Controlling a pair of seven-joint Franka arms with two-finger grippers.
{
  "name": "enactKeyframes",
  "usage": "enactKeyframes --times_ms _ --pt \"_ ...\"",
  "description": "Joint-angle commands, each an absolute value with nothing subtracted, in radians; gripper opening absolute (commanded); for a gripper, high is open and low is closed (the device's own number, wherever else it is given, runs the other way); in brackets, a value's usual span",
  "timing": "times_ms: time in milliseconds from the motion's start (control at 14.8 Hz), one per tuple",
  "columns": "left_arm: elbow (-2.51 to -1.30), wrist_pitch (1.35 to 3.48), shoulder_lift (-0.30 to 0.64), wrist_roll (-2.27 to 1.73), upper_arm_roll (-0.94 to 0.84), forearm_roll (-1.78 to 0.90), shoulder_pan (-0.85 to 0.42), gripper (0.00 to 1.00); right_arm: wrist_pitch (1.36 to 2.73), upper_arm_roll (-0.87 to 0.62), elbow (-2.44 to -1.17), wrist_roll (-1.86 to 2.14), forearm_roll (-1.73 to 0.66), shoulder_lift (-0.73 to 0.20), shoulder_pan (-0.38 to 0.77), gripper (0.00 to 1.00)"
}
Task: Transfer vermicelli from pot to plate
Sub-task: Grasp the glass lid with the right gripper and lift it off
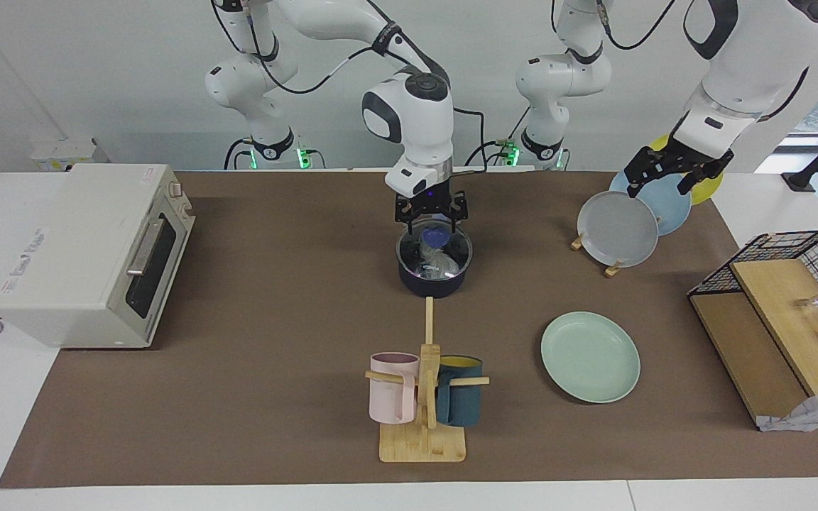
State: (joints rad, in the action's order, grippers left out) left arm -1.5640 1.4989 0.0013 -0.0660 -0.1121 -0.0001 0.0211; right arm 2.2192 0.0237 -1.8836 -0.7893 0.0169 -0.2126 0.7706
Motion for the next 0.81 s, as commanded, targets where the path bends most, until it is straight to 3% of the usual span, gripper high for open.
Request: enactKeyframes --times_ms 0,674,741 --pt "-1.597 1.506 -0.028 -0.066 -0.118 -0.002 0.037 1.00 2.228 0.023 -1.905 -0.772 0.079 -0.215 0.773 1.00" --pt "-1.597 1.506 -0.028 -0.066 -0.118 -0.002 0.037 1.00 2.237 0.021 -1.881 -0.779 0.083 -0.221 0.773 0.99" --pt "-1.597 1.506 -0.028 -0.066 -0.118 -0.002 0.037 1.00 2.240 0.023 -1.882 -0.779 0.083 -0.222 0.773 0.91"
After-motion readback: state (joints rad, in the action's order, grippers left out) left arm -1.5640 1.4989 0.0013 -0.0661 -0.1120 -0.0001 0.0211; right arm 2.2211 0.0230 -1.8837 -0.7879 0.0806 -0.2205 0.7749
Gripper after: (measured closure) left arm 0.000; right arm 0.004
